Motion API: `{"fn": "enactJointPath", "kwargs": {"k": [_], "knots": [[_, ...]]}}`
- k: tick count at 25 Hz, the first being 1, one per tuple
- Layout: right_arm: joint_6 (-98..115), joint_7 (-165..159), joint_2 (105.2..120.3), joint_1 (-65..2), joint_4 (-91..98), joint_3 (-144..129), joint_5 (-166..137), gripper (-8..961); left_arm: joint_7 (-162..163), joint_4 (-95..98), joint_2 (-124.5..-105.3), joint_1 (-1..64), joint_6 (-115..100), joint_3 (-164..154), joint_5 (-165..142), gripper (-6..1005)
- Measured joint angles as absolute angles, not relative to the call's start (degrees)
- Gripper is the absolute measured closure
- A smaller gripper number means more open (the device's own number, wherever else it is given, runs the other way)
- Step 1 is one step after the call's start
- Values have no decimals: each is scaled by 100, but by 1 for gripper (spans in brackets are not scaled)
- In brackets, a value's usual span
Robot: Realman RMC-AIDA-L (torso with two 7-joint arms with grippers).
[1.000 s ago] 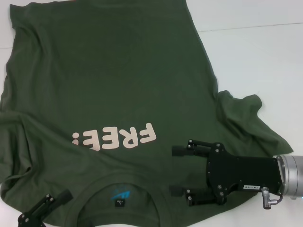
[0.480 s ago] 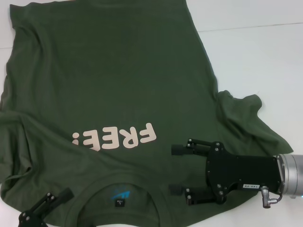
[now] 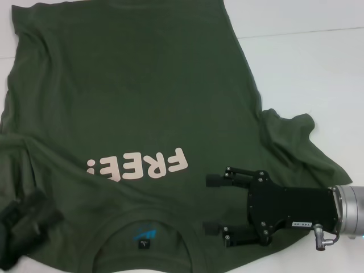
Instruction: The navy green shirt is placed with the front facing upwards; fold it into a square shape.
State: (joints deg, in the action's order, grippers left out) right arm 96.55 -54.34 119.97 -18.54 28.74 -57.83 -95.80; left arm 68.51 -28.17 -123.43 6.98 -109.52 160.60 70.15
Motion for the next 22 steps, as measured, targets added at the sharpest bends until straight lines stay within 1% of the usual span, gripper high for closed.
{"fn": "enactJointPath", "kwargs": {"k": [2,7,8,9,11,12,14,15,22], "knots": [[9675,-5435,11997,-1856,2874,-5783,-9585,69,7999,-3067,-12263,885,-10756,16054,6944,125],[9760,-5444,12001,-1869,2874,-5790,-9603,69,10767,-3351,-11971,1557,-10577,15971,6387,149],[9782,-5451,12001,-1869,2874,-5791,-9605,69,10767,-3351,-11971,1557,-10577,15971,6387,155],[9788,-5457,11999,-1869,2874,-5791,-9608,69,11181,-3367,-11923,1659,-10607,15954,6334,161],[9801,-5464,11994,-1871,2874,-5792,-9610,69,11822,-3443,-11850,1786,-10634,15936,6294,247],[9803,-5466,11992,-1872,2874,-5793,-9610,69,12103,-3503,-11820,1832,-10649,15936,6282,290],[9807,-5475,11990,-1872,2874,-5800,-9612,69,12849,-3857,-11740,1858,-10609,15974,6166,293],[9811,-5480,11988,-1870,2874,-5805,-9612,69,12849,-3857,-11740,1858,-10609,15974,6166,294],[9820,-5493,11979,-1855,2874,-5836,-9616,69,13405,-4440,-11512,1899,-10422,16417,5447,298]]}}
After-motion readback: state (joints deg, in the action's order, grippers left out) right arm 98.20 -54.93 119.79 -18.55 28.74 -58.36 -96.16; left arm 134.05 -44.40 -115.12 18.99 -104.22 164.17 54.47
